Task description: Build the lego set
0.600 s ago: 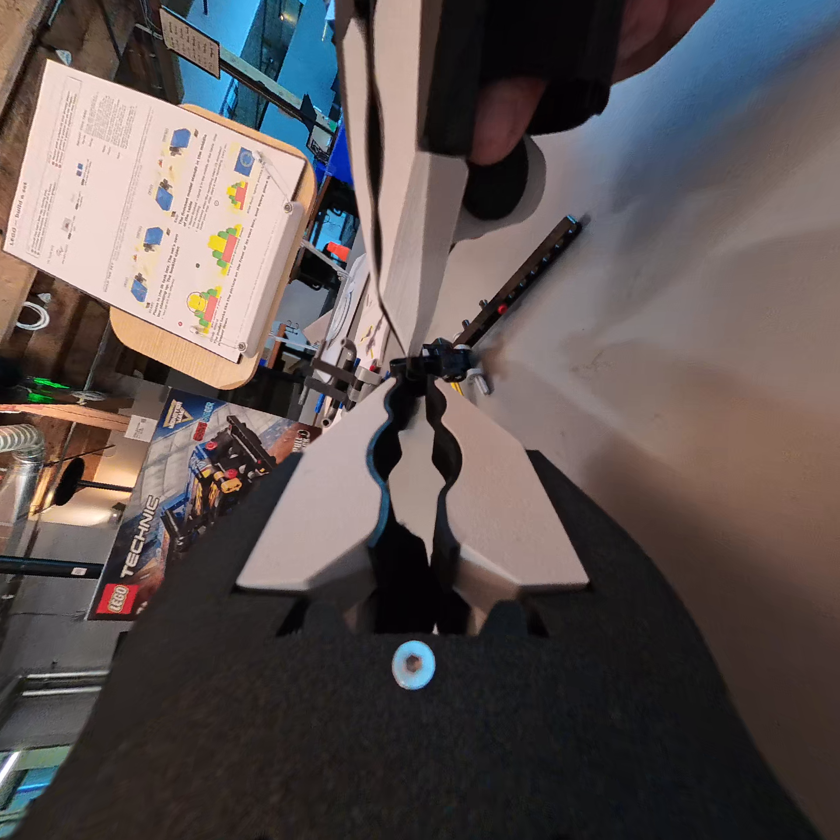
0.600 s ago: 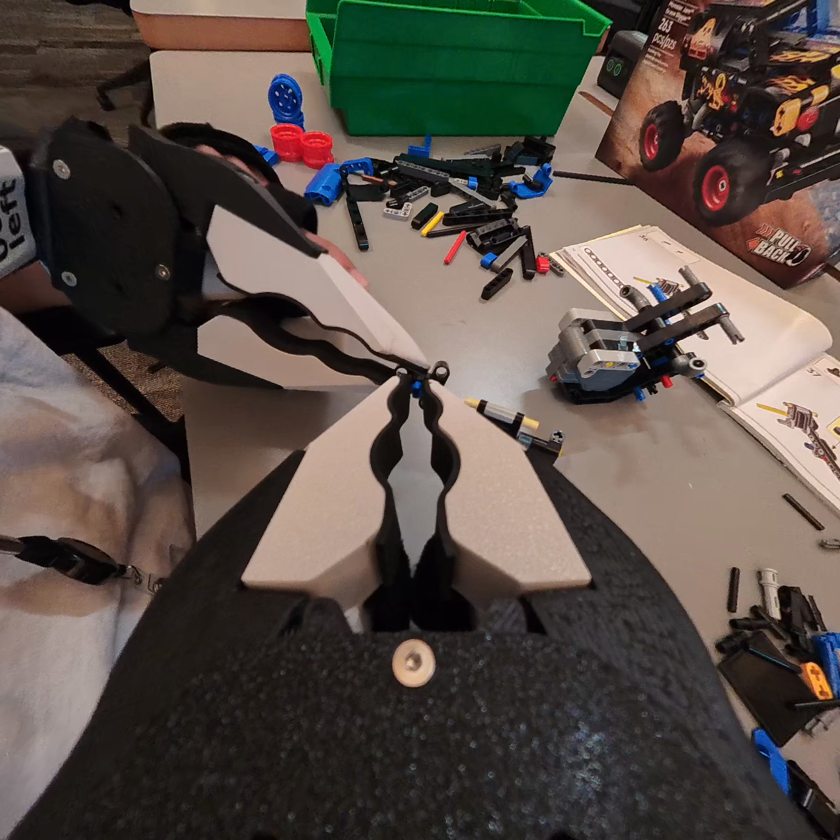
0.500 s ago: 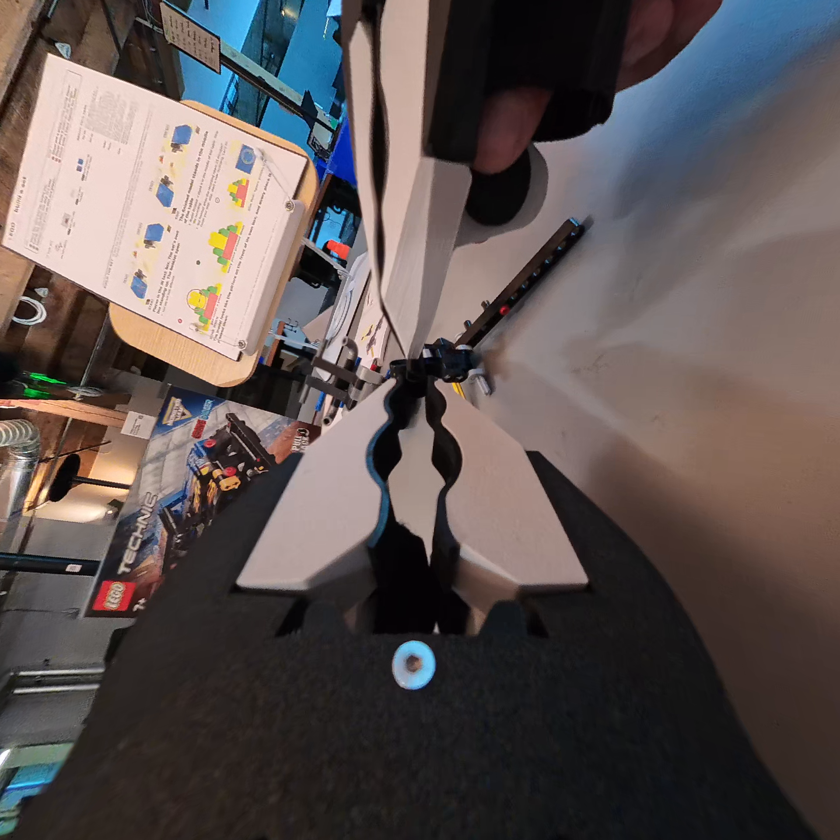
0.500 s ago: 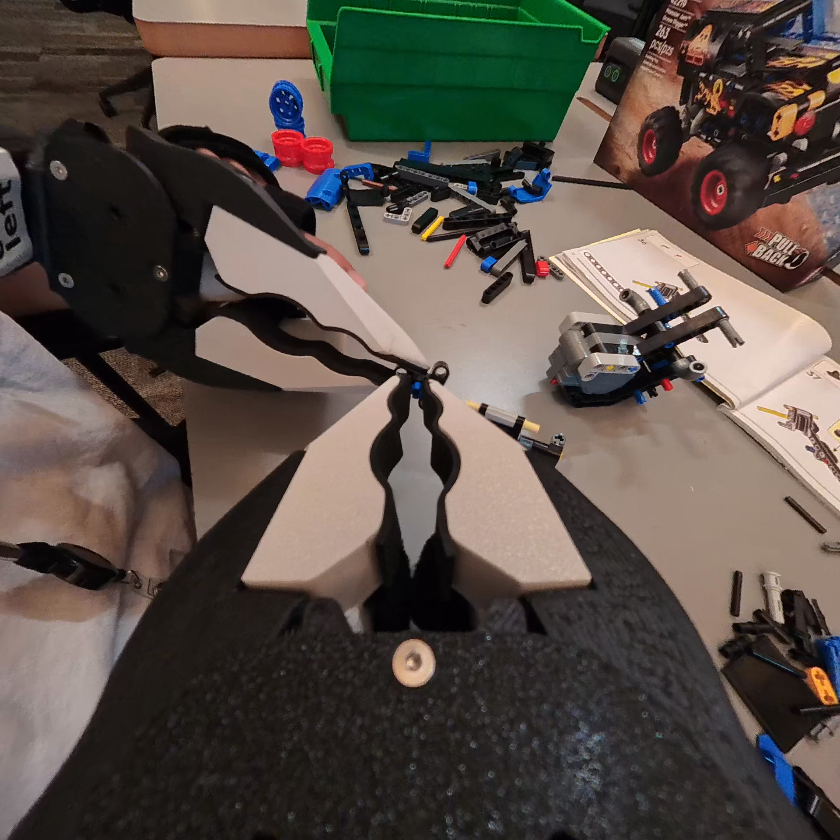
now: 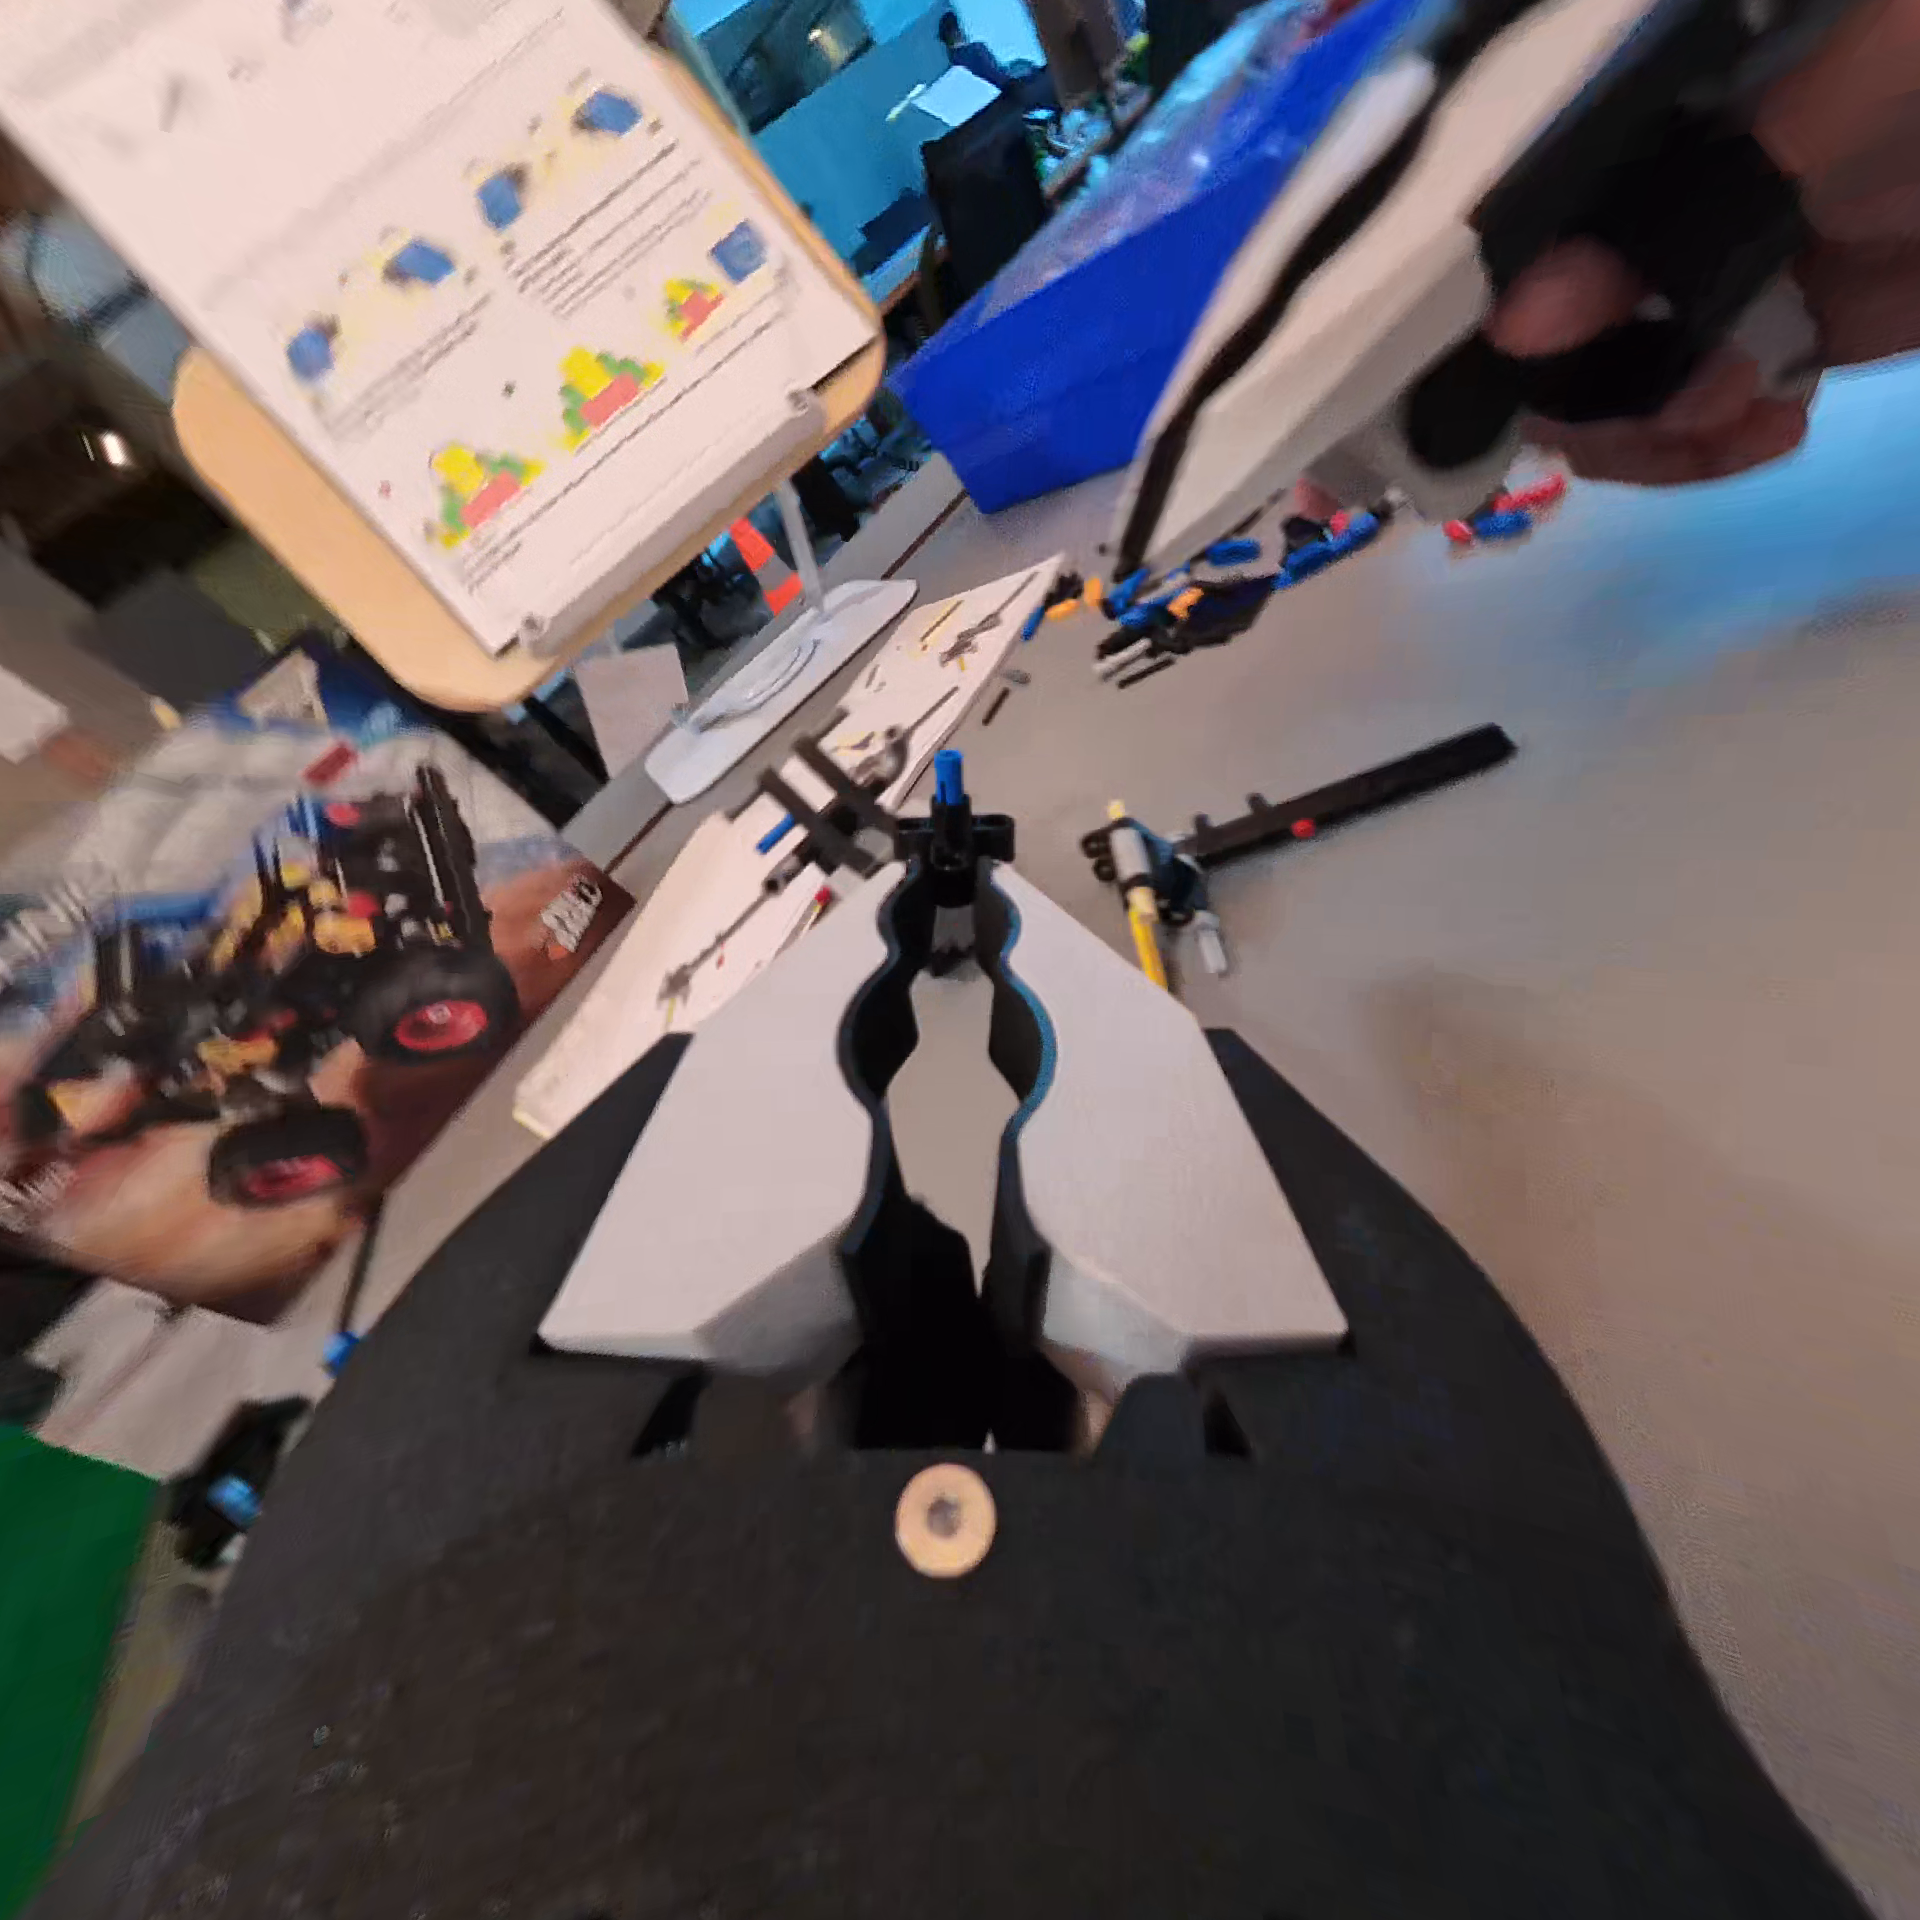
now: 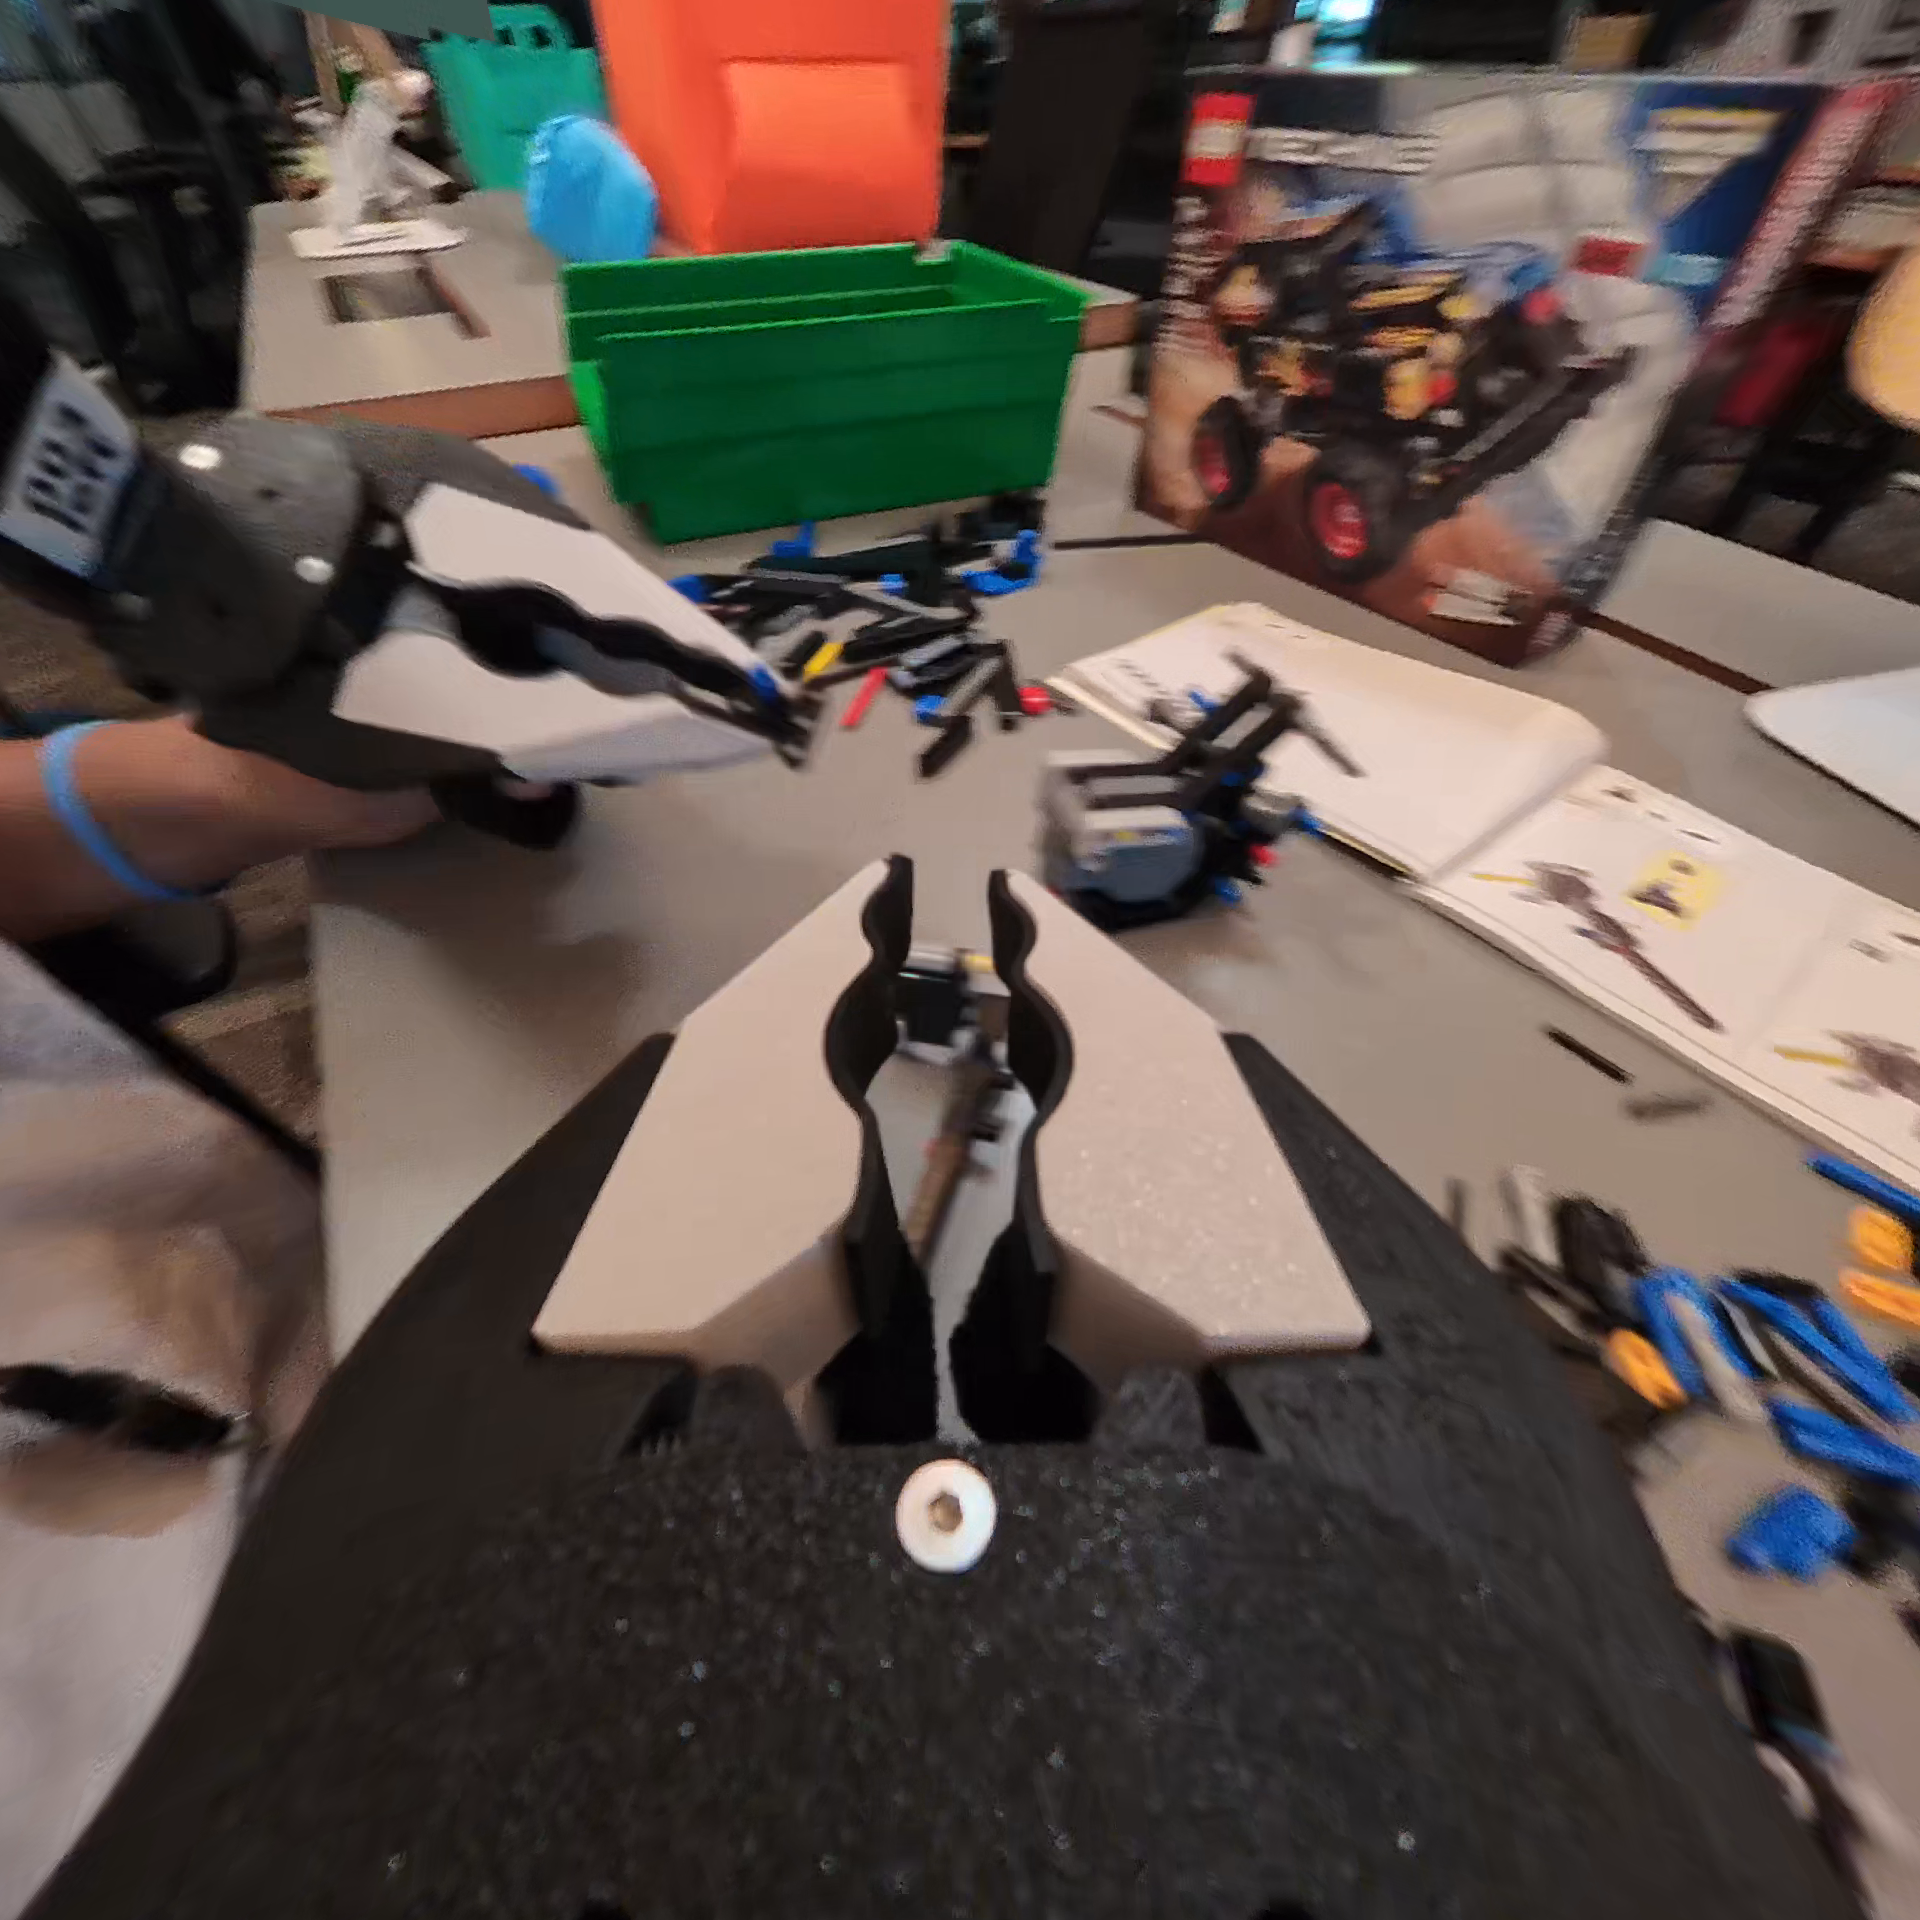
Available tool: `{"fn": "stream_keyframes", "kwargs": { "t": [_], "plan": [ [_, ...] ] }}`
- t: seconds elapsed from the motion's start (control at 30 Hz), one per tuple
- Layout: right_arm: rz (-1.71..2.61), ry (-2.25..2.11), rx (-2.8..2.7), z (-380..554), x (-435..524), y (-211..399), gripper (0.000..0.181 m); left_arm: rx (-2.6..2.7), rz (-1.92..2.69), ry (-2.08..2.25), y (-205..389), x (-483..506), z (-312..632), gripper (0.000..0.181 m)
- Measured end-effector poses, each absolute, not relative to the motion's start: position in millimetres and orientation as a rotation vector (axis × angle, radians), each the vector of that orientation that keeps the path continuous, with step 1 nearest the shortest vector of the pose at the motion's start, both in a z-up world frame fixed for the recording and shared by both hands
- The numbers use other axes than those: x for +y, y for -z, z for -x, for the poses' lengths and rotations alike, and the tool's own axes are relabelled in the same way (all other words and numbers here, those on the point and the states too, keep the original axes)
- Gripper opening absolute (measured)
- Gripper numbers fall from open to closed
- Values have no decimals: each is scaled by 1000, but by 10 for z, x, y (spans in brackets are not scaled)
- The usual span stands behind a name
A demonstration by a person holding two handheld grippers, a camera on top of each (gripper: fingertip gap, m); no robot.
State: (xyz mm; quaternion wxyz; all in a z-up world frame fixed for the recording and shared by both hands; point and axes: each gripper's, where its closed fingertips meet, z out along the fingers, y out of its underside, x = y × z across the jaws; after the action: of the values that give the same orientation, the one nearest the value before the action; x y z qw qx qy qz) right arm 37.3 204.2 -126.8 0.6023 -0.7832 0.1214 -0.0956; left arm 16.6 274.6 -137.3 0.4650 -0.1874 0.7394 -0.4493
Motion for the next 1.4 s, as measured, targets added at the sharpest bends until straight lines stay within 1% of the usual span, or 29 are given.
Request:
{"fn": "stream_keyframes", "kwargs": {
  "t": [0.03, 0.17, 0.27, 0.37, 0.47, 0.63, 0.87, 1.1, 1.4],
  "plan": [
    [1796, 250, 323, -492, 1958, 1278, 14, 1811, 538, 1157, 1360, 2817, -211, 5],
    [1699, 328, 425, -782, 1749, 1295, 16, 1767, 799, 1373, 1296, 3053, -354, 5],
    [1682, 391, 453, -875, 1674, 1318, 16, 1751, 829, 1399, 1281, 3090, -380, 5],
    [1711, 504, 461, -971, 1592, 1352, 14, 1774, 815, 1334, 1335, 3062, -401, 5],
    [1733, 525, 469, -993, 1593, 1383, 14, 1787, 784, 1316, 1349, 3030, -403, 5],
    [1778, 530, 457, -990, 1628, 1440, 13, 1809, 790, 1371, 1347, 3011, -414, 5],
    [1788, 520, 451, -982, 1640, 1453, 10, 1910, 715, 1257, 1493, 2881, -427, 6],
    [1794, 541, 434, -964, 1647, 1455, 8, 1876, 733, 1317, 1429, 2915, -418, 5],
    [1801, 575, 434, -966, 1638, 1461, 7, 1861, 670, 1260, 1430, 2881, -385, 5]
  ]
}}
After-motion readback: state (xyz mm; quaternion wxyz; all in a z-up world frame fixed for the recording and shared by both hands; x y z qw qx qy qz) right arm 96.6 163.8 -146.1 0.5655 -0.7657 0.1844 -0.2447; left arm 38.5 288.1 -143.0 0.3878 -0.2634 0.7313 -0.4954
